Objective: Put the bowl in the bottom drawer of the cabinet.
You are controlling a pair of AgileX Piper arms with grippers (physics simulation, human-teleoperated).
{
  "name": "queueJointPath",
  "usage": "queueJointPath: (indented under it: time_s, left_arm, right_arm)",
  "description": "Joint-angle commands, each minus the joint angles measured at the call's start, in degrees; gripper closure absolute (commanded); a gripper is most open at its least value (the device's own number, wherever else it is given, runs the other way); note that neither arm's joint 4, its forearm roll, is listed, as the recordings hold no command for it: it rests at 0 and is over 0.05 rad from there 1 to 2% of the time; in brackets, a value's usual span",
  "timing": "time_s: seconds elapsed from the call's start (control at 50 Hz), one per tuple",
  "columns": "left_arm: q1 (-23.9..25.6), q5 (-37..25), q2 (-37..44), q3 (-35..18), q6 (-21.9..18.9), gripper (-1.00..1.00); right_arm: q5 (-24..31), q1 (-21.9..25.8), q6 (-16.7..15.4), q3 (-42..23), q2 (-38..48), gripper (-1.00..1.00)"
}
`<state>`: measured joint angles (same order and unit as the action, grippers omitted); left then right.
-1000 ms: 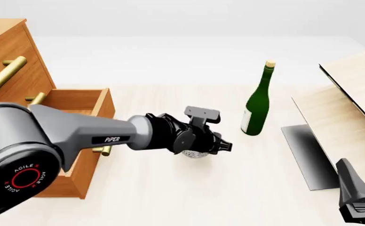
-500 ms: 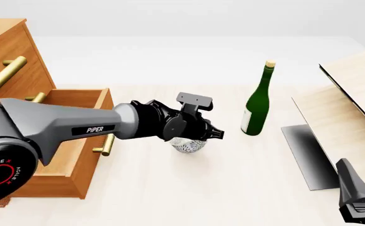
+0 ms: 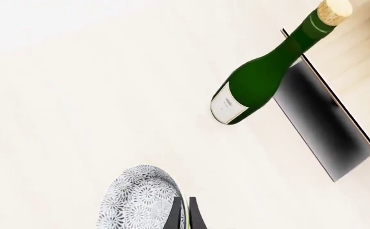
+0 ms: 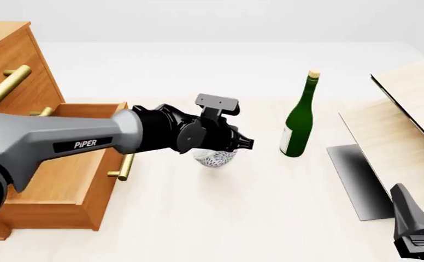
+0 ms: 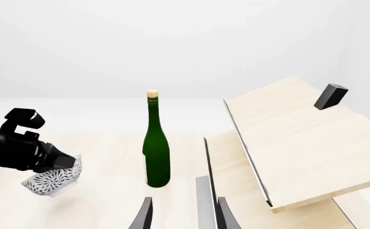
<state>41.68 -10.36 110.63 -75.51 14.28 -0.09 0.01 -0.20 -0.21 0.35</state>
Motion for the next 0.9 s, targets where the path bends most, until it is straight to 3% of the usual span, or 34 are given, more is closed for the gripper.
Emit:
queueJointPath:
  time_s: [0.02,0.9]
  left_arm:
    - [-0.7,0.0,-3.1,0.7,-0.8,1.0]
    - [-8.0,-1.6,-19.4,7.6,-5.7,1.0]
  right_arm:
    - [0.0,0.0,0.0,0.0,0.0,-1.0]
    - [0.0,0.0,0.0,0.0,0.0,-1.0]
